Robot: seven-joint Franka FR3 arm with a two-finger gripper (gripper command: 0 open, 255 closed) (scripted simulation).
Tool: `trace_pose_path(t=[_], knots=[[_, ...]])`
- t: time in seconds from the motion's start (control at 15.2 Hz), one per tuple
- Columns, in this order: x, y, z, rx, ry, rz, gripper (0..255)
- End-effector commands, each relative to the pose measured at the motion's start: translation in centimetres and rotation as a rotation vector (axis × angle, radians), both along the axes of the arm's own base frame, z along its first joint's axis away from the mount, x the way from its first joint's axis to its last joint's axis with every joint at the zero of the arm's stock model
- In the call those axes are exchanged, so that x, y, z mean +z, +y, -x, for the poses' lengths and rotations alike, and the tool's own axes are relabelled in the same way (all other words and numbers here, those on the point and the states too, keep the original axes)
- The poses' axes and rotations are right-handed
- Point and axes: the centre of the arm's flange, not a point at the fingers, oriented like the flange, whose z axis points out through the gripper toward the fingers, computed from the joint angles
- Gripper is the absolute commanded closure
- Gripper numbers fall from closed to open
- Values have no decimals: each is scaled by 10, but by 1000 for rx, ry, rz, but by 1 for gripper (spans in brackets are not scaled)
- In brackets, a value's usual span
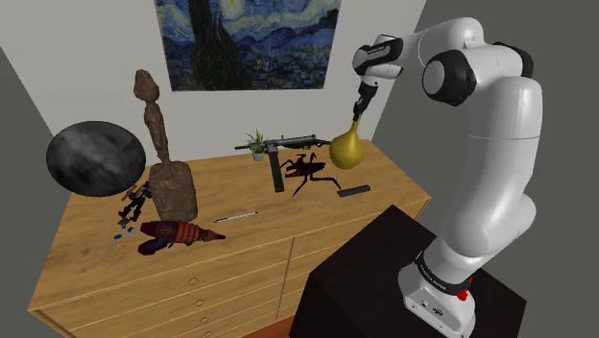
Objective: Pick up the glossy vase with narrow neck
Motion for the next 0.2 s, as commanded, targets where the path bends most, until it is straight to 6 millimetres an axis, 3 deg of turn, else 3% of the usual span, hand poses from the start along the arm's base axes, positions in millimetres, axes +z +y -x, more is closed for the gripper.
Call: trace_pose_path(t=[0.0, 0.13], knots=[[11, 0, 0, 0, -2, 1, 255], [12, 0, 0, 0, -2, 1, 255]])
